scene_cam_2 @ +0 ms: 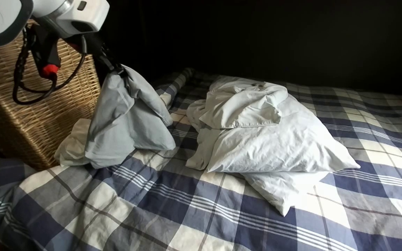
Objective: Lift the grey pillow case cover and put it in the washing basket
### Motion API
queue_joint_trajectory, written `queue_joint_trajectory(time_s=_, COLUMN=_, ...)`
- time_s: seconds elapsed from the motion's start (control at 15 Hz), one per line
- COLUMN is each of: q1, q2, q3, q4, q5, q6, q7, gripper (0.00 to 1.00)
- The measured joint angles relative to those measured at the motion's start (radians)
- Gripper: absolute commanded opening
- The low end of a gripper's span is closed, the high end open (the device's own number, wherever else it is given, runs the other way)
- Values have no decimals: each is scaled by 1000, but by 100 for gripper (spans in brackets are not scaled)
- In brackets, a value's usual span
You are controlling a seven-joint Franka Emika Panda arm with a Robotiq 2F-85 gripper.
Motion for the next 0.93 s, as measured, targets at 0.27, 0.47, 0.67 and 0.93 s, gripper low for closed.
queue_joint_trajectory(time_s=0.27, q1=-5, q2=29, q3=1, q4=5, q5=0, q6=1, q7=-1, gripper=0)
queue_joint_trajectory(time_s=0.47, q1=20, q2=-9, q3=2, q4=29, q5=22, q6=-118, q7=-47, gripper=0)
queue_joint_trajectory(time_s=0.67, q1=73, q2=-128, q3=0, q4=67, q5=81, q6=-320, q7=-125, gripper=0)
queue_joint_trajectory(time_s=0.93, q1=82, q2=-314, q3=1, q4=91, q5=98, q6=-479, q7=-145, gripper=0)
